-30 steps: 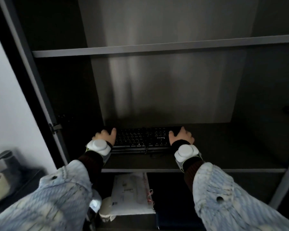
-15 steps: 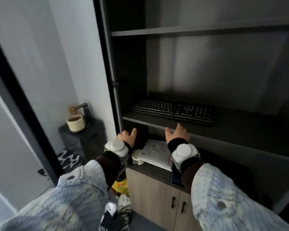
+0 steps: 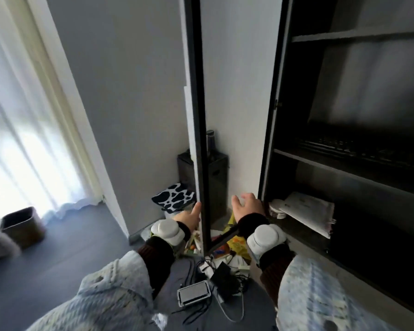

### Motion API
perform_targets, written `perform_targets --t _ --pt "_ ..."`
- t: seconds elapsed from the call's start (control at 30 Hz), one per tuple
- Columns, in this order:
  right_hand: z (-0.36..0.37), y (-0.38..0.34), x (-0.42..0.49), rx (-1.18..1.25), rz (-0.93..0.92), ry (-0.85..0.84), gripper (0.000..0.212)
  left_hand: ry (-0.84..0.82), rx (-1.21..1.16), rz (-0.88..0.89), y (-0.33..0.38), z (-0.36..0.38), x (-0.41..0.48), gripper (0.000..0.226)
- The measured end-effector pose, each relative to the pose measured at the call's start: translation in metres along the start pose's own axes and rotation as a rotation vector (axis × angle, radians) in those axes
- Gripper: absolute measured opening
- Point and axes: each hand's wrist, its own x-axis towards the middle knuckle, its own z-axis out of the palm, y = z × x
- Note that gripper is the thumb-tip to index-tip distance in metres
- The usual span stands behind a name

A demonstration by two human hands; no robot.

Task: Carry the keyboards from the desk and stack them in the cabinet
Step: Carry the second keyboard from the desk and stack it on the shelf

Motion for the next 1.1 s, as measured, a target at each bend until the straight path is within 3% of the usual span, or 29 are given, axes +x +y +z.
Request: perform_targets --t 0.07,0.3,0.67,0.9,1.1 --pt "0.049 -0.026 -0.035 0.005 -0.052 -0.060 0.040 0.011 -0.107 -0.045 -0.052 -0.039 -0.008 0.069" --pt "0.191 -0.140 -0.137 0.052 -0.186 -0.225 0.038 0.182 -0.135 -0.130 -0.184 -0.185 -0.020 0.076" --pt "0.375 -0.252 -0.175 0.014 -0.245 -0.440 0.042 0.330 -0.219 -0.314 -0.345 -0.320 -0.001 0.072" --pt "0.499 -0.335 -0.145 0.036 -0.304 -0.612 0.049 0.472 -0.295 -0.396 -0.407 -0.414 0.071 0.068" --pt "0.575 -0.412 -0.090 0.025 -0.362 -0.683 0.053 0.546 -0.263 -0.398 -0.398 -0.496 0.159 0.071"
